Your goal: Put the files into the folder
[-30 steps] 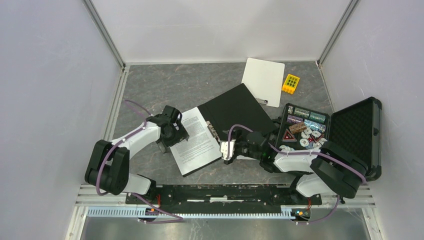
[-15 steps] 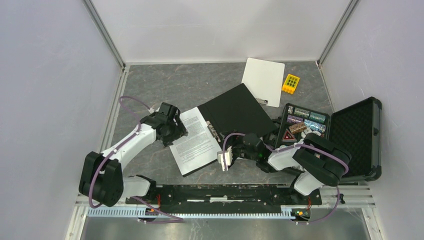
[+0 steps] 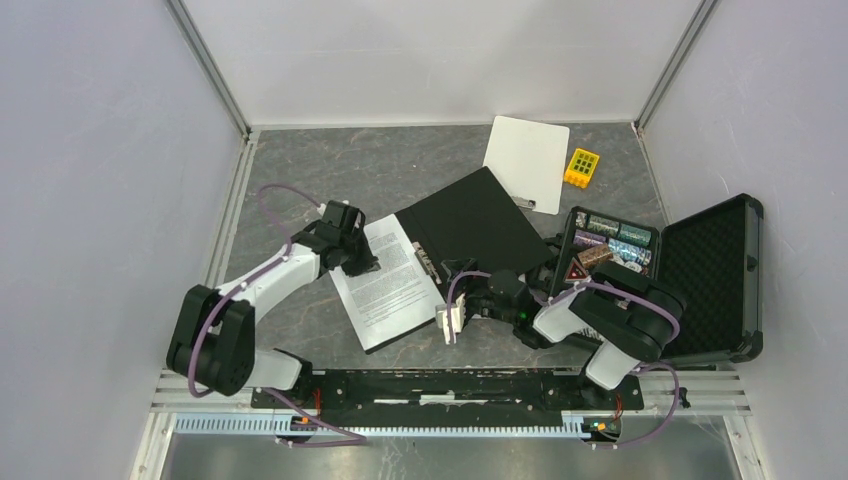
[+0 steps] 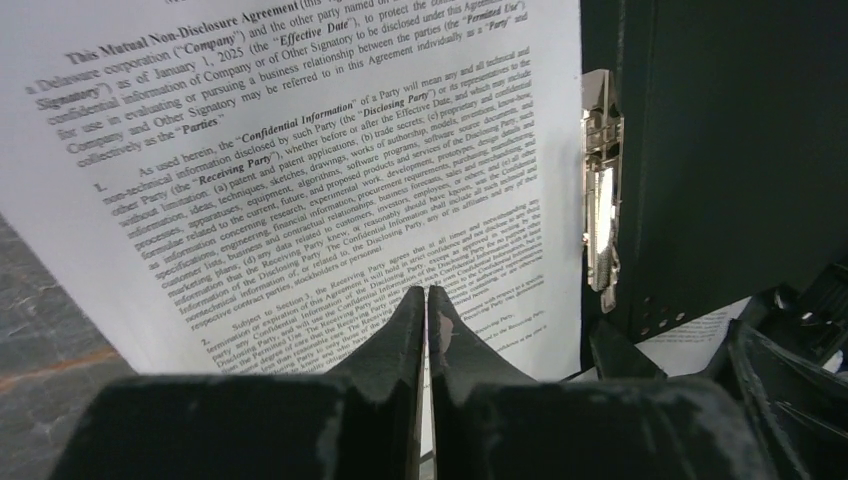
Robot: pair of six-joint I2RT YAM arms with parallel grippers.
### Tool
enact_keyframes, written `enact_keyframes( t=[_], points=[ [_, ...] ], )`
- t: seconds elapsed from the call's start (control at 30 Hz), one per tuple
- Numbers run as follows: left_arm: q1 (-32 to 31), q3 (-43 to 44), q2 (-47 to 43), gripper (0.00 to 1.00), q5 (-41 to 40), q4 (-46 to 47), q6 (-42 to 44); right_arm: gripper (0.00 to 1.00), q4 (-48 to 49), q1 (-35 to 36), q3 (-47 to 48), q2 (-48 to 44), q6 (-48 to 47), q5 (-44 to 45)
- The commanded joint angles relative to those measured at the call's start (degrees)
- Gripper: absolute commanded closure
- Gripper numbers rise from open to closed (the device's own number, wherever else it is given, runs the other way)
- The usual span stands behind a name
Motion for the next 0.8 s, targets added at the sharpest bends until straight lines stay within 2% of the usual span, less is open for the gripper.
enact_keyframes(
  t=[0.0, 0.13, 0.4, 0.77],
  points=[
    [-0.2, -2.5, 3.6, 0.94, 3.4, 6.2, 1.9, 0.09, 8.9, -0.1, -0.8, 2.6, -0.9, 2.3],
    [-0.3, -4.0, 5.7, 0.98, 3.3, 8.0, 1.7, 0.09, 10.1, -0.1, -0.7, 3.5, -1.1, 1.7],
    [-0.2, -5.4, 9.7, 0.98, 3.2, 10.2, 2.0, 0.09, 10.9, -0.1, 0.9, 5.9, -1.6, 0.9],
    [-0.2, -6.9, 11.3, 0.98, 3.5, 11.2, 2.0, 0.09, 11.9, -0.2, 3.9, 9.7, -4.1, 4.1]
  ],
)
